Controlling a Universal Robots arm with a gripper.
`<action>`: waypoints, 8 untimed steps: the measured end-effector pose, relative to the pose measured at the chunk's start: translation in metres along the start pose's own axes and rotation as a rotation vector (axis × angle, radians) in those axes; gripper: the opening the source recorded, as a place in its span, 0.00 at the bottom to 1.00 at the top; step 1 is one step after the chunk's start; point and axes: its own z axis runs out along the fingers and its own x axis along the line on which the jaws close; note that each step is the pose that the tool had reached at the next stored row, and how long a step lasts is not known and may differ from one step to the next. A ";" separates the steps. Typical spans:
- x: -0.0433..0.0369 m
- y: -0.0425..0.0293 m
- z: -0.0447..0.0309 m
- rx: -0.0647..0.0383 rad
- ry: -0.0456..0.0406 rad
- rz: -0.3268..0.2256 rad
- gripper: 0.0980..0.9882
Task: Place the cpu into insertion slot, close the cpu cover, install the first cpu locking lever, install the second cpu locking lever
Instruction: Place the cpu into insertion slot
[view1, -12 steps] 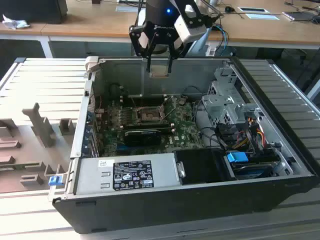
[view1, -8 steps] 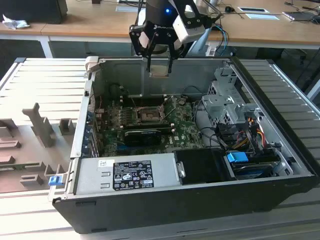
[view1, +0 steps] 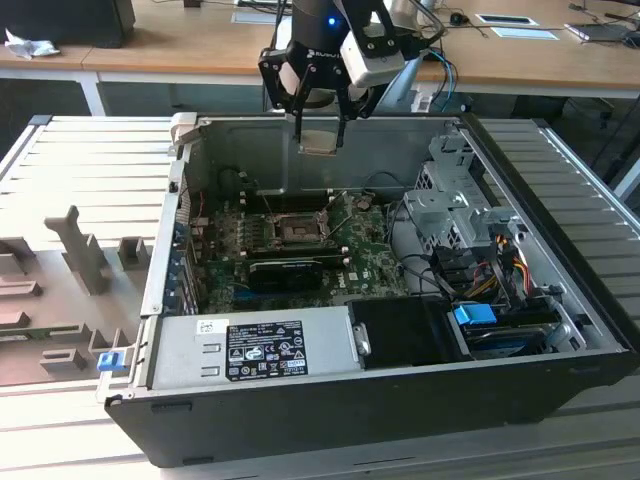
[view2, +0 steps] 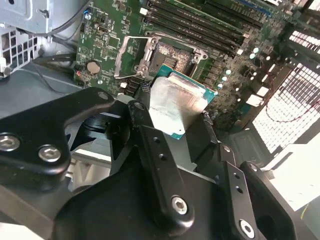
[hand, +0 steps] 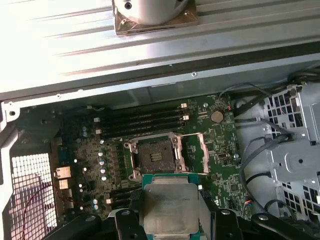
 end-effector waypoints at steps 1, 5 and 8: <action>0.0000 0.0000 0.0002 0.000 0.0000 0.000 0.48; 0.0000 -0.0001 0.0013 0.000 -0.0001 0.000 0.48; 0.0000 -0.0002 0.0016 0.000 -0.0004 0.004 0.48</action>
